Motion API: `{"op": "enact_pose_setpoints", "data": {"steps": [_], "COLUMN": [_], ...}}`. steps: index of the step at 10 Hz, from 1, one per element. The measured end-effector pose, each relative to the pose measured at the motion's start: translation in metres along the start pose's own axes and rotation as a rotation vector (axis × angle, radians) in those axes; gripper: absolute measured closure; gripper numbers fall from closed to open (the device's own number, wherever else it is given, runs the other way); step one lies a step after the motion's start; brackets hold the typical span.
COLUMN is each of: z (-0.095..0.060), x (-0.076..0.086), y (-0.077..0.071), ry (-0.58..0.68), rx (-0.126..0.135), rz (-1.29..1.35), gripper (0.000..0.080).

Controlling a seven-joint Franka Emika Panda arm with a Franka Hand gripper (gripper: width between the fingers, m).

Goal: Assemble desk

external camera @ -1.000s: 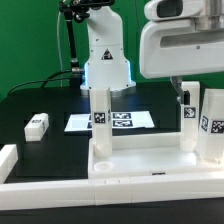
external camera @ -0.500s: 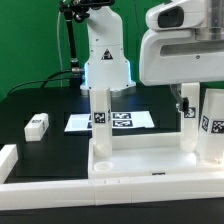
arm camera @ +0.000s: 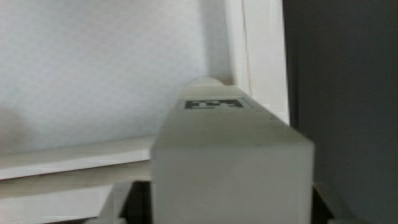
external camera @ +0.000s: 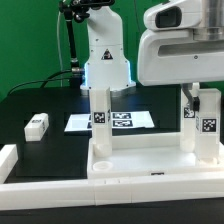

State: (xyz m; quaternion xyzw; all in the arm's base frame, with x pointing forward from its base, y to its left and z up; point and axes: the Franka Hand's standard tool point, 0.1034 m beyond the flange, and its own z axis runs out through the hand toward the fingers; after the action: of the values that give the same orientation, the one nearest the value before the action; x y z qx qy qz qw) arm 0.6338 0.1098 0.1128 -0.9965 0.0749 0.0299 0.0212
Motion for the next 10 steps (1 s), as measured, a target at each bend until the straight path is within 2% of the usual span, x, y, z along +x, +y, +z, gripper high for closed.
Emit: {"op": "enact_pose_setpoints", "data": {"steps": [2,4,5,7,10], "z": [0.0,0.0,0.0,0.0,0.001], "x": [0.003,0.005,0.007,0.011,0.01], "y": [0.003,0.001,-0.004,0.003,0.004], "ry": [0.015,0.037,0.056,0.11,0.105], "rx": [0.001,0.008,0.016,0.059,0.068], "rz": [0.112,0.413,0.513,0.764,0.935], "gripper": [0.0511,0.0511,0.0511,0.0511,0.0511]}}
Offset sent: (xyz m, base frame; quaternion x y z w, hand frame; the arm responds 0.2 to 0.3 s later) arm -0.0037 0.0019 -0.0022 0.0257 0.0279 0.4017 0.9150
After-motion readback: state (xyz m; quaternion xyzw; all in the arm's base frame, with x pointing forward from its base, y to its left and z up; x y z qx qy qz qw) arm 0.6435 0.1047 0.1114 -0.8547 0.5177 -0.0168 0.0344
